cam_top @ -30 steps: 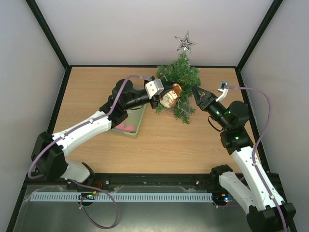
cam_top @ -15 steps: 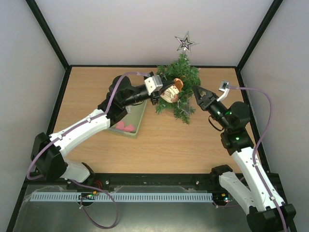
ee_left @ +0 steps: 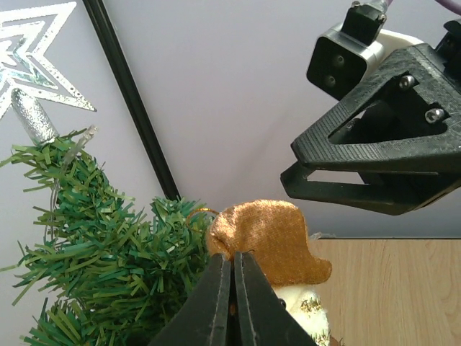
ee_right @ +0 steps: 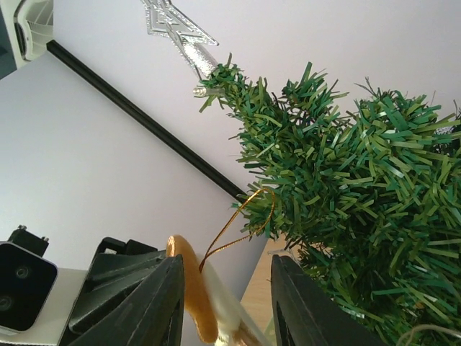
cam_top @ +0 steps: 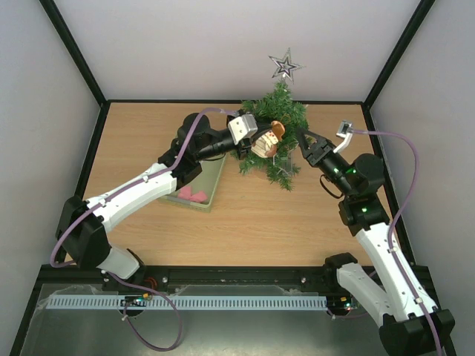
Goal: Decorate the small christmas tree
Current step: Hang the decoration item on the Christmas tree.
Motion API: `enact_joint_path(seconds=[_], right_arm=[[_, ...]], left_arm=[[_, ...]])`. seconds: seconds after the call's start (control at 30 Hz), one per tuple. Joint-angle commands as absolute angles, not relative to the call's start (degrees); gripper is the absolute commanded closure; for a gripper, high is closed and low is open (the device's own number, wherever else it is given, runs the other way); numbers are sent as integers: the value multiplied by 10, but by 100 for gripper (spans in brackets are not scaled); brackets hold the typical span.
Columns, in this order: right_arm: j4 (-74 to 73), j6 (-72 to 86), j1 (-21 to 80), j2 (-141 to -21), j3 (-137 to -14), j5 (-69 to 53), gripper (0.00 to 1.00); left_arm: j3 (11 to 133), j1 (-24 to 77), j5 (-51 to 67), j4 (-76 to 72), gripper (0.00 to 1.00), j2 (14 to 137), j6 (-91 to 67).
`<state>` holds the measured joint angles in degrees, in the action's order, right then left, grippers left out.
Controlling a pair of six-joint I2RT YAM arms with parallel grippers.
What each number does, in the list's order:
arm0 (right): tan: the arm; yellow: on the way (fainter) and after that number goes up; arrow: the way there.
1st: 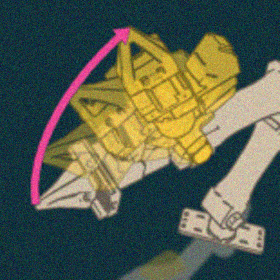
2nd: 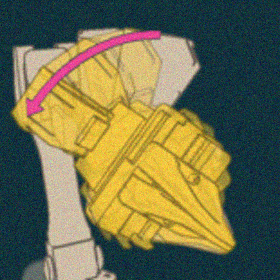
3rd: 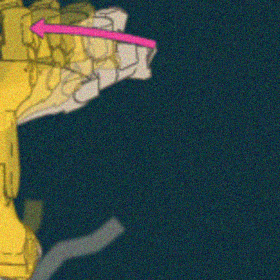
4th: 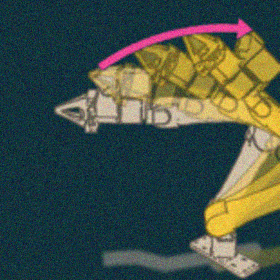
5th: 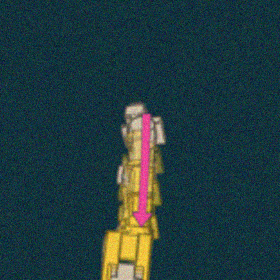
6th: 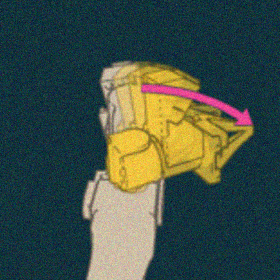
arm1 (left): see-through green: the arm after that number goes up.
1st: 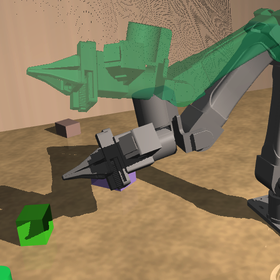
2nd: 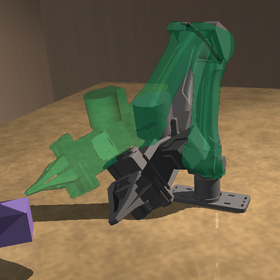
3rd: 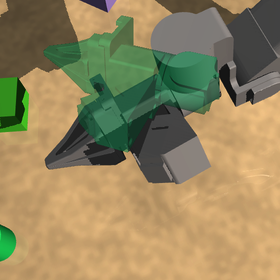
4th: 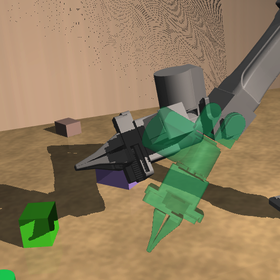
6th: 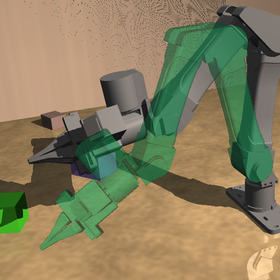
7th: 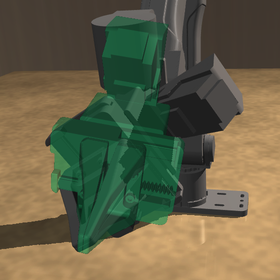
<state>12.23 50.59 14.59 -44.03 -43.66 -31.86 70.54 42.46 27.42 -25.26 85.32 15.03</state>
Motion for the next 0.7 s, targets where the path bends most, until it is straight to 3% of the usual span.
enact_joint_path(seconds=[0.0,0.67], right_arm=[[168,526,145,-459,-462,-330,69],[229,529,146,-552,-486,-349,86]], left_arm=[[714,422,273,-264,98,855,156],[697,421,261,-260,98,852,168]])
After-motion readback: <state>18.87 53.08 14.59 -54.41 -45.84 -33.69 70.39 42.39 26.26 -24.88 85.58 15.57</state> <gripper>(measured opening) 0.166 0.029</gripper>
